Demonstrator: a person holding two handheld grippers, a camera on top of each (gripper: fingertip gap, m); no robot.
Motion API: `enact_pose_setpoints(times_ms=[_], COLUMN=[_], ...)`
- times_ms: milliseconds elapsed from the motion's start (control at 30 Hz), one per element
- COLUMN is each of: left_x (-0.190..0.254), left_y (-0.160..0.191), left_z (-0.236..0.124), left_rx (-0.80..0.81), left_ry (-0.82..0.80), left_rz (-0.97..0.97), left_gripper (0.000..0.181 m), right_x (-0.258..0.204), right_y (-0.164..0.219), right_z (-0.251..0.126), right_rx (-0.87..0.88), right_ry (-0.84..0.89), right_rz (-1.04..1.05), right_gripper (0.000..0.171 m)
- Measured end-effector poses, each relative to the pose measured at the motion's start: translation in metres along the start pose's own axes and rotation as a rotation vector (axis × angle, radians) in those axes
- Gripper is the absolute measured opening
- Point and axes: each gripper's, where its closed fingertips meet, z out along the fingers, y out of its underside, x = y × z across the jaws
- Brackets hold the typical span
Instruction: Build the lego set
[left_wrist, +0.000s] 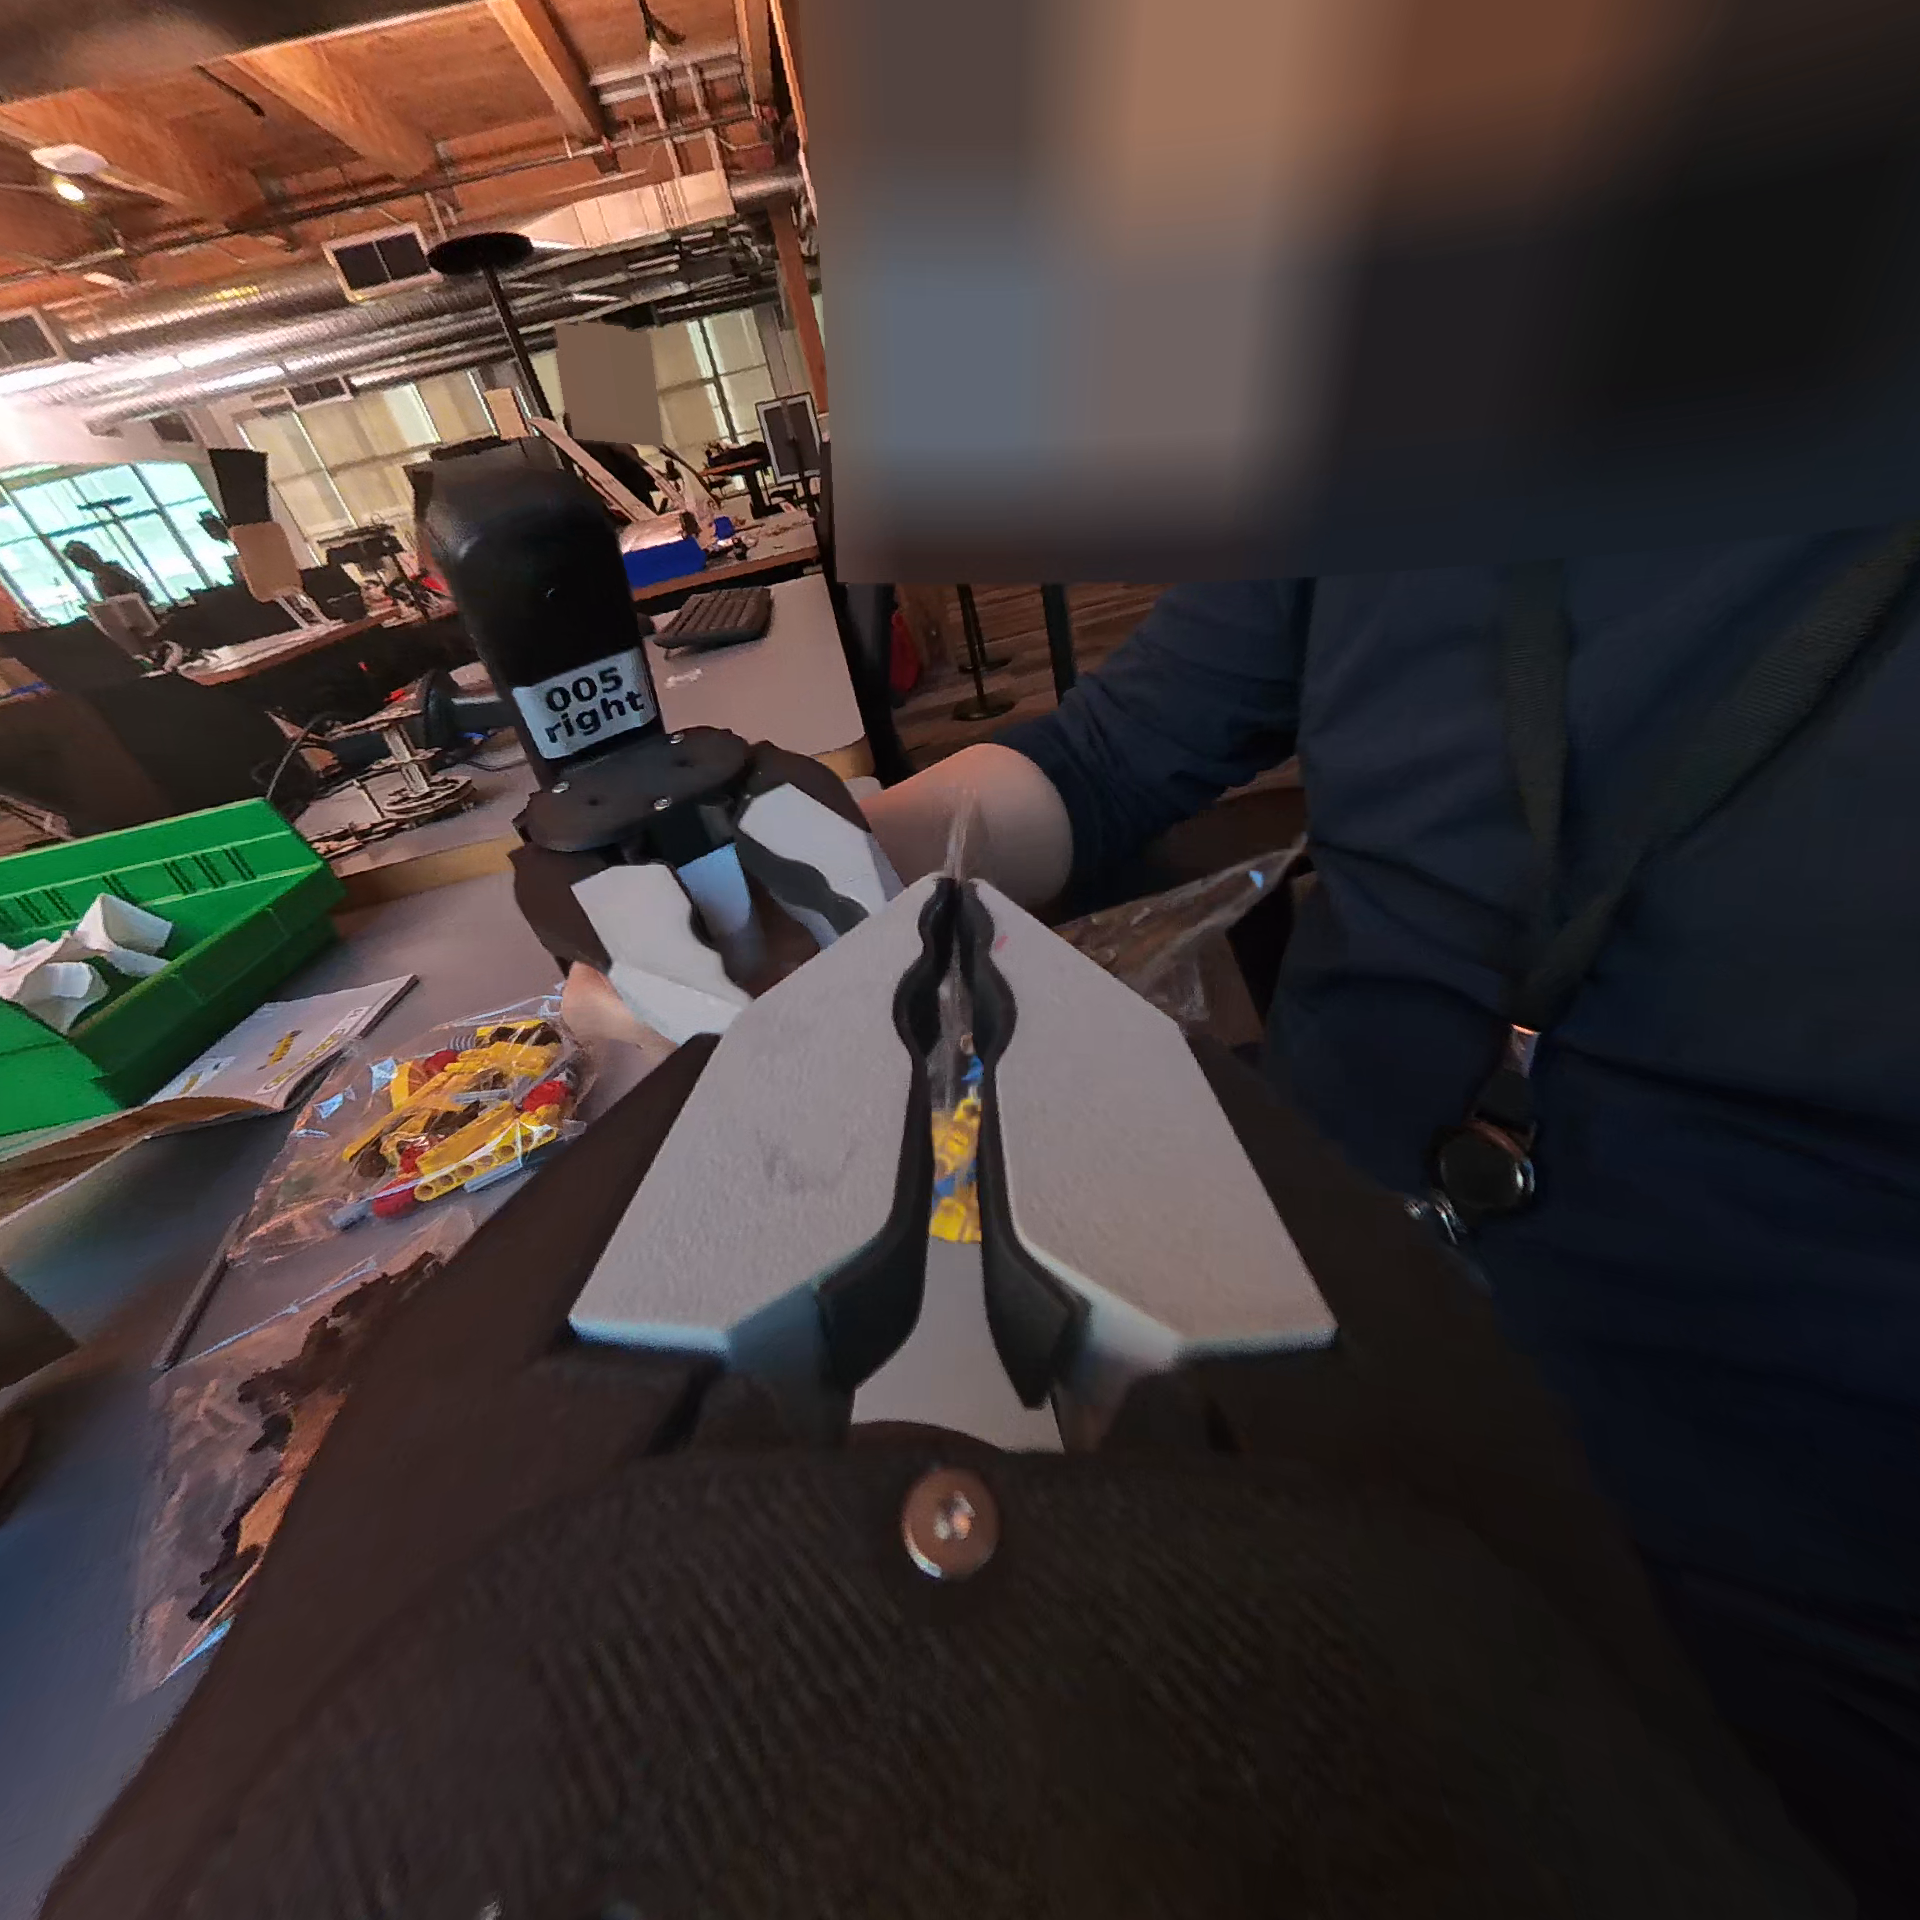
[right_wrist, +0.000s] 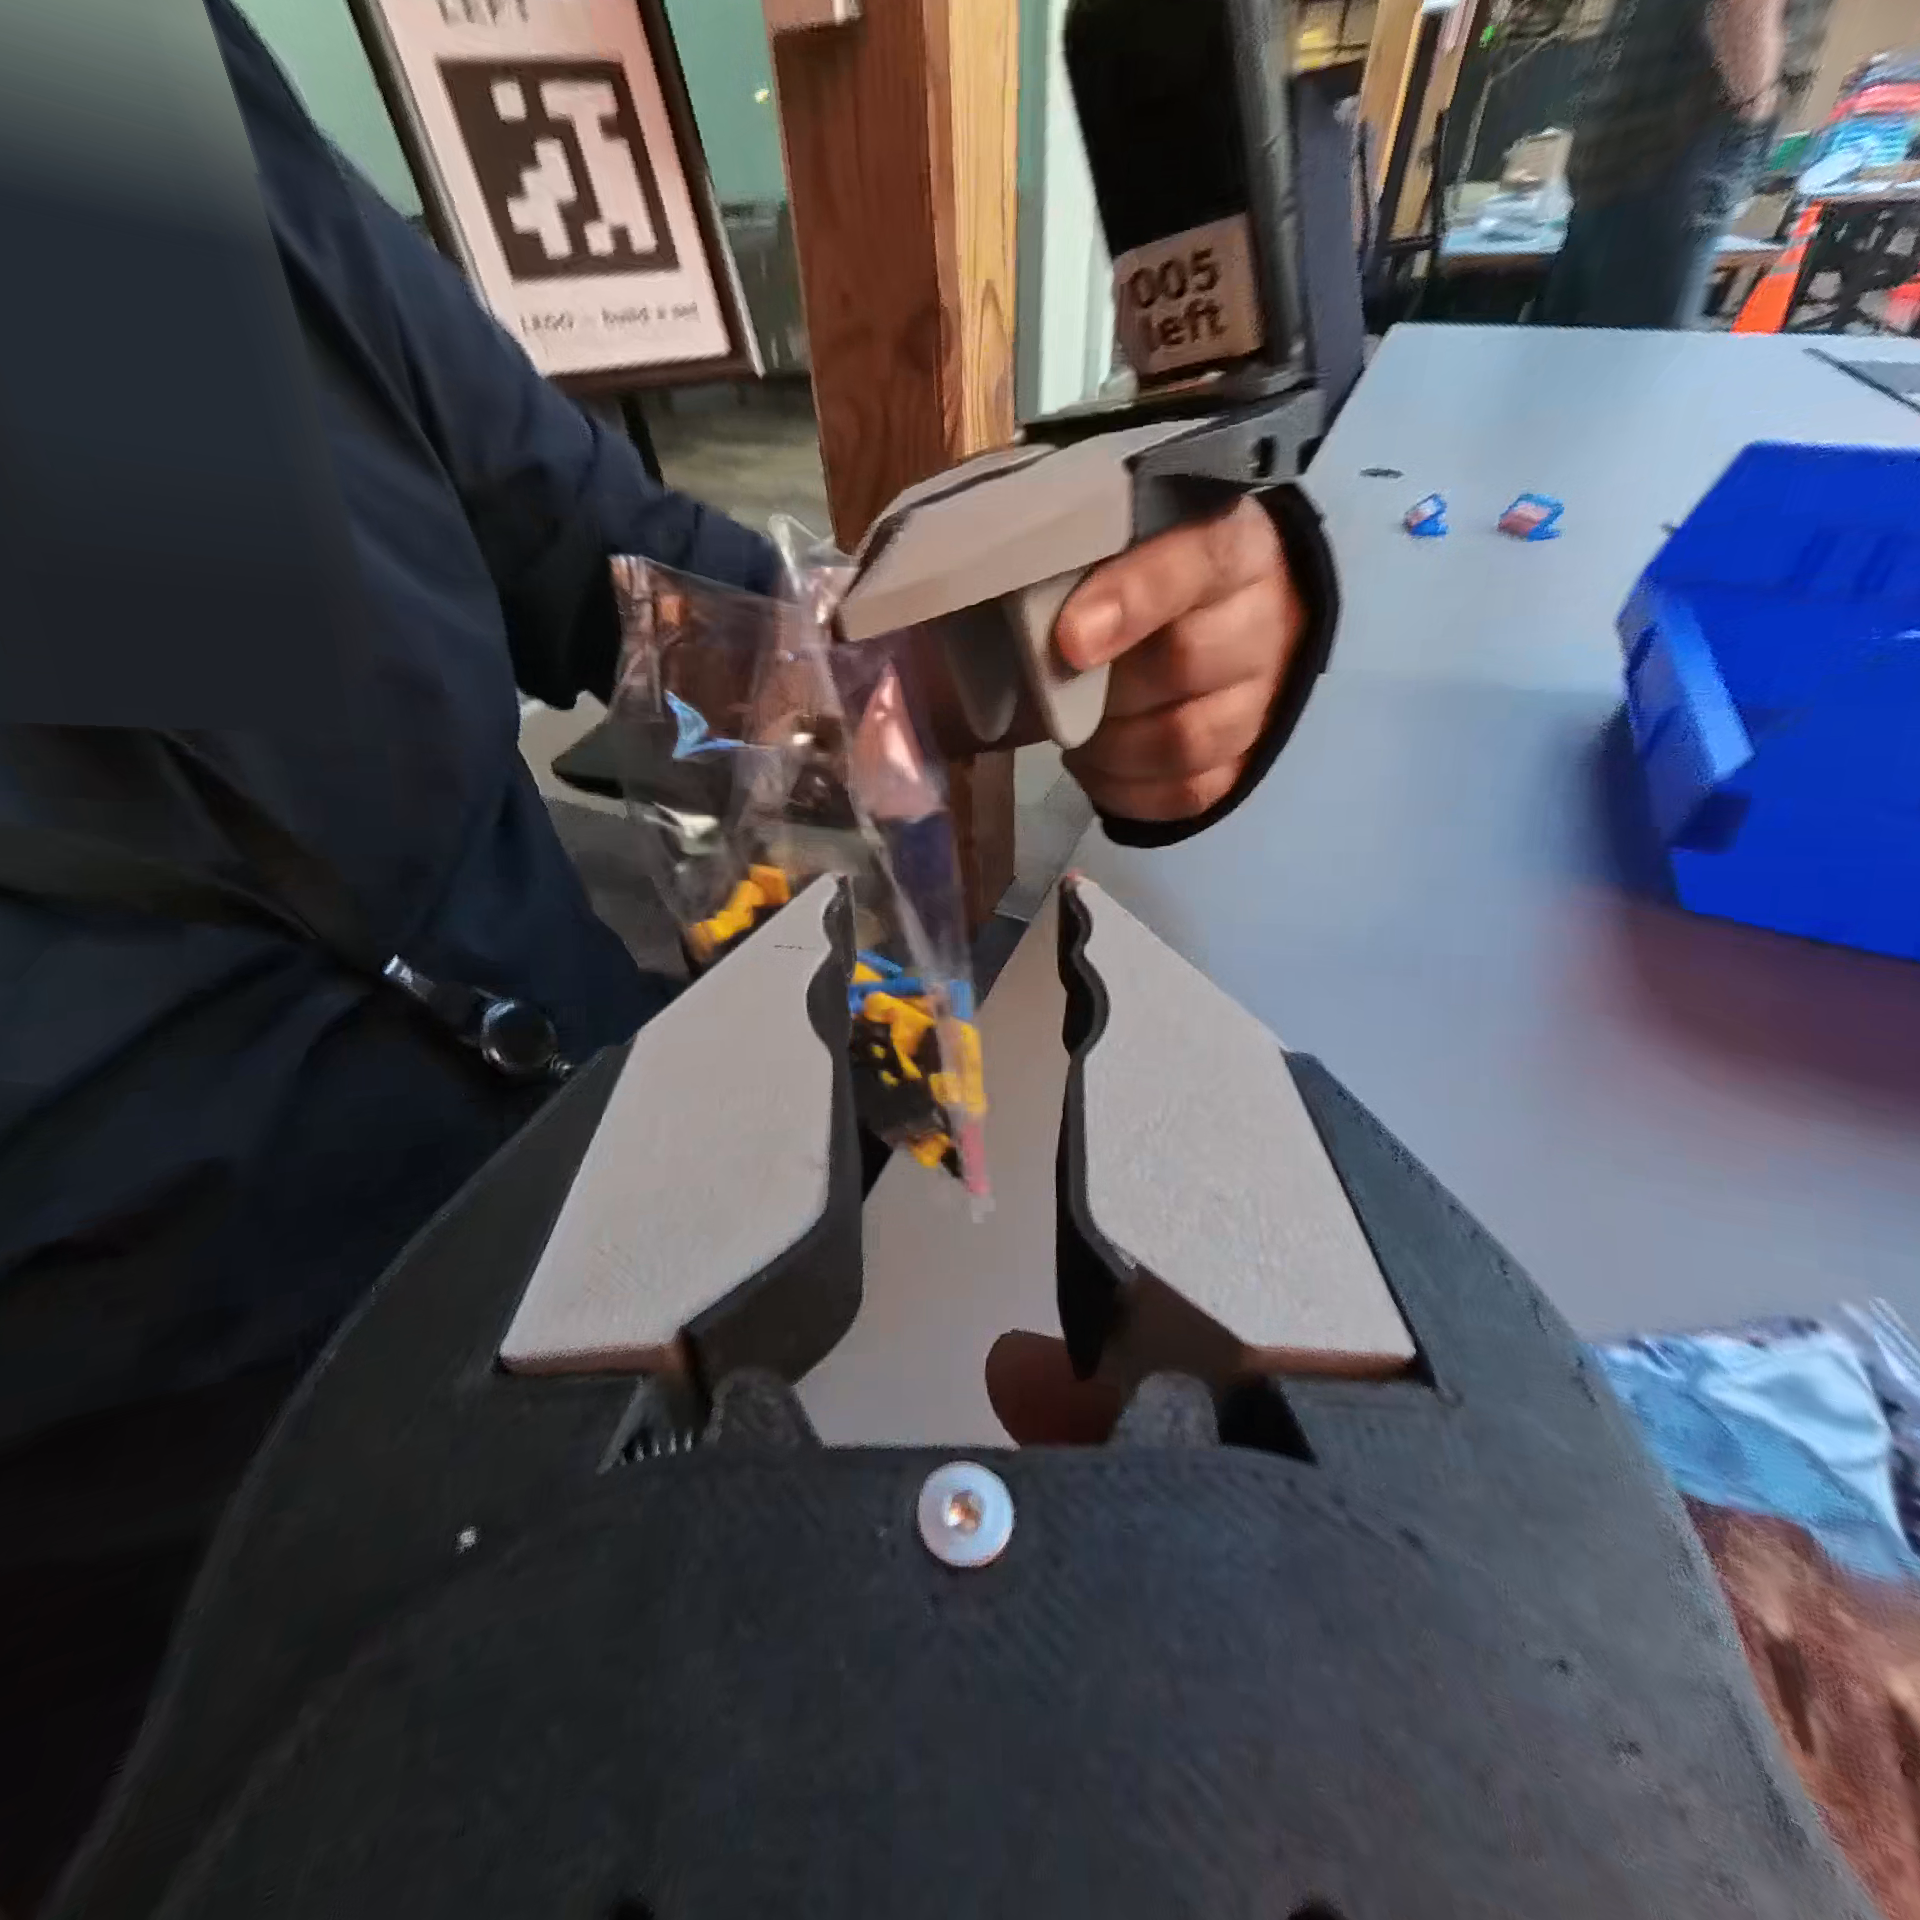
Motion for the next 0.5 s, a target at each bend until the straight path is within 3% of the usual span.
enact_pose_setpoints(times_ms=[167,267,500], left_x=[-0.003,-0.011,-0.037], left_y=[0.008,0.011,0.015], left_z=[0.004,0.001,-0.009], left_rx=[-0.029,-0.044,-0.065], left_ry=[-0.015,-0.055,-0.184], left_rz=[-0.005,-0.013,-0.088], left_gripper=[0.000,0.000,0.000], right_x=[-0.012,-0.017,0.007], right_y=[0.005,0.007,0.006], right_z=[0.013,0.015,0.006], right_rx=[-0.035,-0.047,-0.042], right_ry=[-0.051,-0.058,0.057], right_rz=[-0.037,-0.080,-0.021], right_gripper=[0.028,0.000,0.000])
